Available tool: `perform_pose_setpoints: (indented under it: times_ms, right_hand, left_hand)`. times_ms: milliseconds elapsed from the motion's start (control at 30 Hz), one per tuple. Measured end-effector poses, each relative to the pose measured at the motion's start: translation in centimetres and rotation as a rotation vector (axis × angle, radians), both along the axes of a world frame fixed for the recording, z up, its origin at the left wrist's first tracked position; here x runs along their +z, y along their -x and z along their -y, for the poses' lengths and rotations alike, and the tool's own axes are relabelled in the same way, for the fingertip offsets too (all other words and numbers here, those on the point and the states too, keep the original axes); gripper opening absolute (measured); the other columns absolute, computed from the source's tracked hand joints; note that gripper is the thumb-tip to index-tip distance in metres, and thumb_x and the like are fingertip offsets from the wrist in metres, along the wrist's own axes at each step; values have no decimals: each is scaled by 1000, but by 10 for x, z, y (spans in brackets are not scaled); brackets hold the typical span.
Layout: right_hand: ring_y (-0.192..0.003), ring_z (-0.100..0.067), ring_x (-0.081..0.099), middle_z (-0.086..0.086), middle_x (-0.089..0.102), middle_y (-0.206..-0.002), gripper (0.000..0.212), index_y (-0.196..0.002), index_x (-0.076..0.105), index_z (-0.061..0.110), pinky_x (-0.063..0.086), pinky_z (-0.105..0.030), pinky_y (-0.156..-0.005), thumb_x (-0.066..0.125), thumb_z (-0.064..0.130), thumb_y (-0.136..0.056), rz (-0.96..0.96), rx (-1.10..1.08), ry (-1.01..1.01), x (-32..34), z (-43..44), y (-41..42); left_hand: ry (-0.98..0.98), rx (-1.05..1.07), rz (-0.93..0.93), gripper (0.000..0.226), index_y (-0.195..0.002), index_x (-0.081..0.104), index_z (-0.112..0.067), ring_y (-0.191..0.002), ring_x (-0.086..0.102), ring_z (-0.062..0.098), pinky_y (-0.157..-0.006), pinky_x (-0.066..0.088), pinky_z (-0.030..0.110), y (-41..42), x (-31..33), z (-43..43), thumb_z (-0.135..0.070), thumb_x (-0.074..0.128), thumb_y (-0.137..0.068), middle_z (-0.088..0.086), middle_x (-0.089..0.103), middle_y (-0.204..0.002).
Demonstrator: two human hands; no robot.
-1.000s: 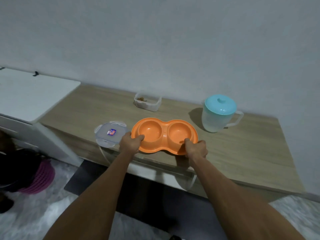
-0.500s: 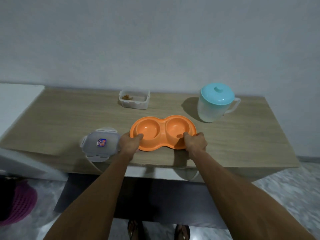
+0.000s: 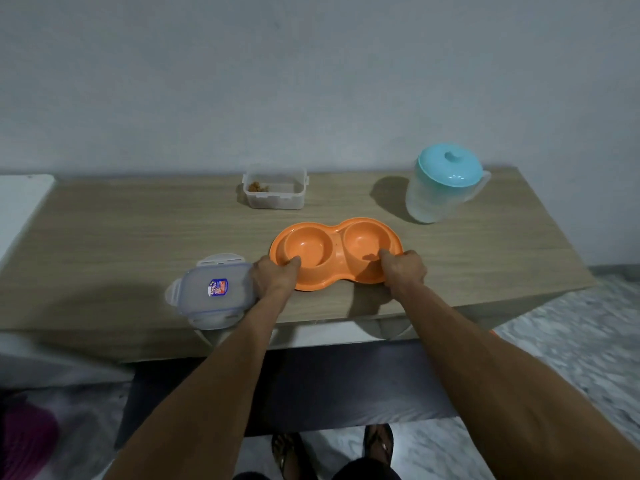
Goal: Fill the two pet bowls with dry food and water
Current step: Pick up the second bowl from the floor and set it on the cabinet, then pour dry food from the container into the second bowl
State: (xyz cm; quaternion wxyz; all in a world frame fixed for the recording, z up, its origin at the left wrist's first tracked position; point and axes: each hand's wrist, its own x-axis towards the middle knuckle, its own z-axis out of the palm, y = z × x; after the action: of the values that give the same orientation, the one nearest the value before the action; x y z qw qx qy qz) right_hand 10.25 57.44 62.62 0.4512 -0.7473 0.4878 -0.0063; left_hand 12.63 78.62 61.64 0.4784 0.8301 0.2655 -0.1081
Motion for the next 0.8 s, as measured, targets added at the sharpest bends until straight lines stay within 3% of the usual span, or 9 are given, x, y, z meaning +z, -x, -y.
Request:
perform_pose_setpoints:
  times_ms: [133, 267, 367, 467, 567, 700, 800]
  right_hand:
    - [-98, -40, 64, -21, 62, -114, 65, -111, 65, 4, 59, -52, -82, 65, 51, -67, -16, -6, -17, -12, 1, -8]
    - [-121, -40, 50, -18, 48, -134, 66, -128, 55, 5, 48, -48, -99, 67, 48, -80, -46, -65, 23, 7, -5, -9]
    - [-128, -37, 43, -17, 46, -136, 60, -129, 53, 6, 37, -48, -105, 59, 47, -85, -34, -57, 225, 22, -13, -19]
    - [-123, -37, 50, -17, 54, -129, 49, -120, 63, 5, 40, -44, -102, 57, 41, -88, 108, 60, 291, 34, -29, -48]
    - [-109, -37, 62, -20, 69, -111, 38, -104, 71, 1, 48, -37, -89, 56, 33, -89, 209, 221, 201, 43, -50, -89]
    - [-108, -36, 64, -21, 69, -102, 39, -98, 68, -2, 50, -37, -86, 57, 34, -89, 202, 357, 84, 39, -85, -141]
    - [-114, -37, 62, -21, 68, -115, 47, -112, 66, -2, 50, -37, -90, 59, 39, -91, 187, 371, 0, 32, -103, -164]
  left_hand:
    - [-11, -31, 19, 66, -110, 63, -6, -96, 67, 36, -82, 57, 45, -1, 0, -4, -56, 73, -67, 15, 67, -110]
    - [-23, -120, 122, 69, -119, 60, -9, -108, 61, 32, -91, 51, 42, 3, -3, -8, -58, 71, -71, 13, 66, -117]
    - [-3, -181, 184, 88, -124, 55, -18, -114, 57, 27, -94, 49, 44, 7, -7, -11, -74, 66, -56, 6, 63, -121]
    - [-7, -260, 184, 103, -130, 47, -26, -120, 52, 22, -97, 49, 46, 8, -9, -16, -76, 73, -43, 1, 56, -129]
    - [-55, -367, 163, 112, -136, 39, -32, -124, 49, 20, -99, 47, 46, 5, -16, -20, -72, 77, -38, -1, 51, -135]
    - [-135, -418, 105, 116, -132, 40, -34, -119, 53, 21, -98, 50, 46, -4, -37, -25, -81, 71, -31, -2, 55, -128]
    - [-115, -419, 88, 103, -138, 36, -20, -121, 48, 31, -103, 43, 44, 4, -20, -22, -53, 84, -53, 13, 44, -134]
